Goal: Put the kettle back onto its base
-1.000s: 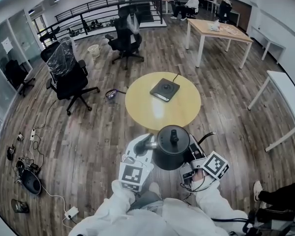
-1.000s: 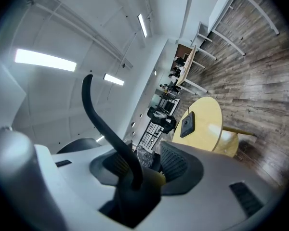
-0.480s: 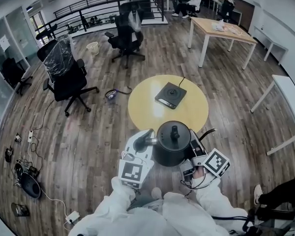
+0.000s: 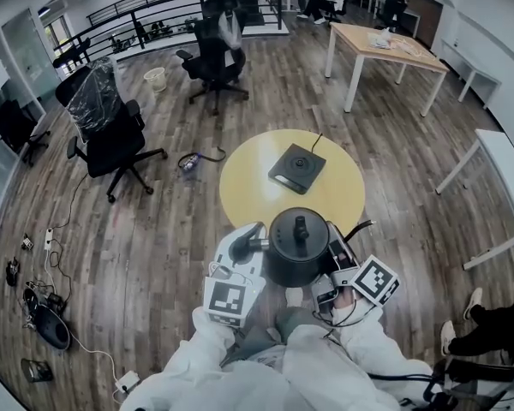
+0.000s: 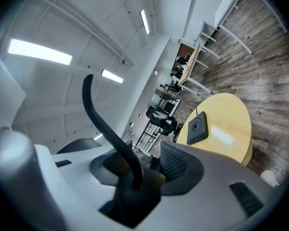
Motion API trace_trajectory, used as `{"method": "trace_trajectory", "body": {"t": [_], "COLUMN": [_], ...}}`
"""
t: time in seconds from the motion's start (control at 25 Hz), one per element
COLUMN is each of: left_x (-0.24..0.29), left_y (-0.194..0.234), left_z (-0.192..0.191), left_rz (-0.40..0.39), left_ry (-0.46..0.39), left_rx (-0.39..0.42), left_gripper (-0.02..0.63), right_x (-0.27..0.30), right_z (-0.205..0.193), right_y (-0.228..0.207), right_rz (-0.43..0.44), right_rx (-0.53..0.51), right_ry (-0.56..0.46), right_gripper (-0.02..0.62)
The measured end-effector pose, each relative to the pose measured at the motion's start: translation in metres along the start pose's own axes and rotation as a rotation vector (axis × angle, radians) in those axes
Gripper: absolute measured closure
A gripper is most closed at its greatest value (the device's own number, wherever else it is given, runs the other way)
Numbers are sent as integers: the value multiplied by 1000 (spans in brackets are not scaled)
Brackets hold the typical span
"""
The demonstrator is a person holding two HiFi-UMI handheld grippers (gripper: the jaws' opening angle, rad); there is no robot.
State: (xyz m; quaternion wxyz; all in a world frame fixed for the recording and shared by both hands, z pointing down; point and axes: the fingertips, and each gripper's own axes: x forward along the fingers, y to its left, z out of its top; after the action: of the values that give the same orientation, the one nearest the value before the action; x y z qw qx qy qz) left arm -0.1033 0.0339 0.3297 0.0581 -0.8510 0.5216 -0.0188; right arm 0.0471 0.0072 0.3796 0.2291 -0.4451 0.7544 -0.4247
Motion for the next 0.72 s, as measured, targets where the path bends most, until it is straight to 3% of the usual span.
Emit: {"method": "trace_trajectory", "body": {"t": [0.72], "left_x": [185], "left_y": [48], "left_z": [-13], "left_rz": [-5], "left_ry": [26], "left_rx": [17], "left_gripper": [607], "right_x": [144], "right_z": [107], "right_y": [-70], "right_rz": [-15], "right_rx": [24], "right_ry": [3], "right_gripper": [407]}}
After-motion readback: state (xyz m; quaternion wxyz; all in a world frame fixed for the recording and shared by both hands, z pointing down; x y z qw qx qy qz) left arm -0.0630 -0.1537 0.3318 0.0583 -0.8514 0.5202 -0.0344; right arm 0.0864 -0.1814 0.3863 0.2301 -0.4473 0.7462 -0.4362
